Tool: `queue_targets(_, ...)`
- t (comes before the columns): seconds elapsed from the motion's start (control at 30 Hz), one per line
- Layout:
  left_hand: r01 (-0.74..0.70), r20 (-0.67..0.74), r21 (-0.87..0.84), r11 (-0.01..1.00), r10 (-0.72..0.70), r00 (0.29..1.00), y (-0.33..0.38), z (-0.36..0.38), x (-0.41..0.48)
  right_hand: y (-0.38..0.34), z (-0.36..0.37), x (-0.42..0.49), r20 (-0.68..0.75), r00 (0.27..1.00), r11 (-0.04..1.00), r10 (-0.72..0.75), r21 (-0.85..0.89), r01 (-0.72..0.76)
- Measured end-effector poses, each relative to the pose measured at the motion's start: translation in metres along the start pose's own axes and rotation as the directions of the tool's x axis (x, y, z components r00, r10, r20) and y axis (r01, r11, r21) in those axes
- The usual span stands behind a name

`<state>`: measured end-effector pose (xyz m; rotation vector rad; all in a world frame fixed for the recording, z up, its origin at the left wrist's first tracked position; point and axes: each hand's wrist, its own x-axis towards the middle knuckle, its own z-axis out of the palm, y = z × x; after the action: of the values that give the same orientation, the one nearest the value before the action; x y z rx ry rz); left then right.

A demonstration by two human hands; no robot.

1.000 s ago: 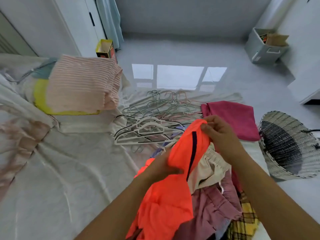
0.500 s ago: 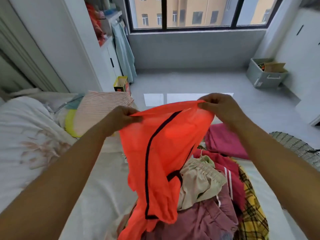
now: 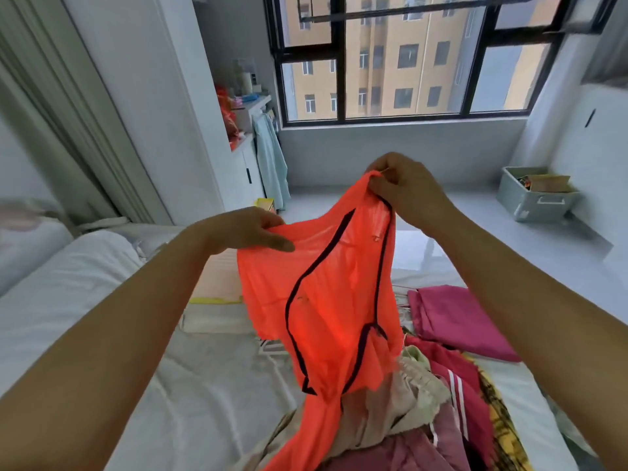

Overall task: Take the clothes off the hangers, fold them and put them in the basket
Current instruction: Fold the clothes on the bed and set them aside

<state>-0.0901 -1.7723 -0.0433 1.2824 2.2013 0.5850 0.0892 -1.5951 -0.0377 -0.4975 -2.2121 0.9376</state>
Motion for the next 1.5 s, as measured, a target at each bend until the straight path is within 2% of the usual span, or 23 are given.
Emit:
queue_targets(0.07,-0.046,-0.111,-0.045,0.998,0.041,0.993,0.009,-0.001,-0.005,-0.003,-0.009,-0.003,0.004,1.0,0.997,0.012,-0.072,-0.012)
queue_targets(0.13,-0.085,-0.145,-0.189,0.978,0.057,0.988,0.013,-0.015,-0.013,0.001,-0.025,-0.013,0.009,0.994,0.991,0.109,-0.083,-0.108)
queue_targets(0.2,-0.121,-0.144,-0.272,0.955,0.084,0.986,0.019,-0.032,-0.024,0.005,-0.041,-0.029,0.153,0.954,0.966,0.258,-0.006,-0.26)
queue_targets(0.27,-0.135,-0.208,-0.154,0.979,0.101,0.973,0.027,-0.044,-0.02,0.004,-0.053,-0.044,0.364,0.864,0.915,0.348,0.069,-0.398)
queue_targets(0.33,-0.136,-0.286,-0.02,0.991,0.125,0.95,0.037,-0.041,0.006,0.008,-0.055,-0.046,0.456,0.81,0.85,0.368,0.188,-0.492)
queue_targets(0.4,-0.146,-0.357,0.043,0.988,0.152,0.922,0.039,-0.022,0.043,0.022,-0.046,-0.04,0.395,0.821,0.716,0.412,0.417,-0.56)
queue_targets(0.47,-0.101,-0.446,0.026,0.995,0.102,0.889,0.019,0.01,0.087,0.044,-0.027,-0.036,0.314,0.826,0.536,0.467,0.643,-0.547)
queue_targets(0.5,-0.054,-0.488,-0.017,0.998,0.039,0.872,0.002,0.03,0.105,0.062,-0.014,-0.036,0.277,0.828,0.502,0.487,0.688,-0.525)
queue_targets(0.57,0.034,-0.523,-0.114,0.993,-0.089,0.847,-0.035,0.085,0.124,0.11,0.015,-0.052,0.238,0.802,0.54,0.548,0.631,-0.557)
queue_targets(0.63,0.076,-0.425,-0.158,0.984,-0.138,0.895,-0.069,0.158,0.116,0.156,0.044,-0.095,0.233,0.721,0.566,0.653,0.483,-0.668)
queue_targets(0.7,0.128,-0.152,-0.158,0.979,-0.153,0.976,-0.102,0.244,0.09,0.202,0.071,-0.156,0.21,0.62,0.55,0.756,0.308,-0.776)
queue_targets(0.73,0.174,-0.005,-0.137,0.975,-0.176,0.984,-0.115,0.286,0.073,0.221,0.084,-0.189,0.19,0.577,0.542,0.795,0.208,-0.814)
queue_targets(0.8,0.282,0.172,-0.107,0.953,-0.262,0.95,-0.14,0.353,0.047,0.249,0.109,-0.241,0.192,0.516,0.518,0.835,0.044,-0.854)
queue_targets(0.87,0.393,0.212,-0.139,0.909,-0.361,0.908,-0.161,0.394,0.033,0.255,0.136,-0.272,0.269,0.468,0.489,0.842,-0.016,-0.872)
queue_targets(0.9,0.431,0.22,-0.172,0.886,-0.392,0.893,-0.168,0.406,0.031,0.254,0.151,-0.279,0.304,0.469,0.504,0.829,-0.044,-0.863)
queue_targets(1.0,0.497,0.266,-0.347,0.795,-0.425,0.865,-0.182,0.422,0.036,0.245,0.194,-0.289,0.383,0.549,0.632,0.743,-0.132,-0.764)
queue_targets(1.1,0.479,0.305,-0.479,0.735,-0.373,0.877,-0.182,0.425,0.043,0.243,0.217,-0.296,0.39,0.518,0.644,0.761,-0.358,-0.676)
queue_targets(1.17,0.466,0.311,-0.532,0.707,-0.349,0.884,-0.177,0.424,0.046,0.241,0.215,-0.291,0.4,0.52,0.649,0.755,-0.34,-0.68)
queue_targets(1.23,0.426,0.276,-0.541,0.725,-0.325,0.905,-0.173,0.418,0.049,0.243,0.207,-0.288,0.398,0.512,0.627,0.761,-0.251,-0.738)
queue_targets(1.33,0.36,0.244,-0.501,0.787,-0.27,0.931,-0.166,0.411,0.053,0.238,0.182,-0.278,0.381,0.469,0.524,0.797,-0.046,-0.851)
queue_targets(1.43,0.308,0.227,-0.512,0.802,-0.219,0.949,-0.154,0.404,0.05,0.231,0.164,-0.279,0.434,0.421,0.414,0.797,0.115,-0.903)
queue_targets(1.5,0.277,0.266,-0.567,0.776,-0.145,0.953,-0.142,0.4,0.044,0.227,0.158,-0.28,0.434,0.456,0.451,0.777,0.123,-0.884)
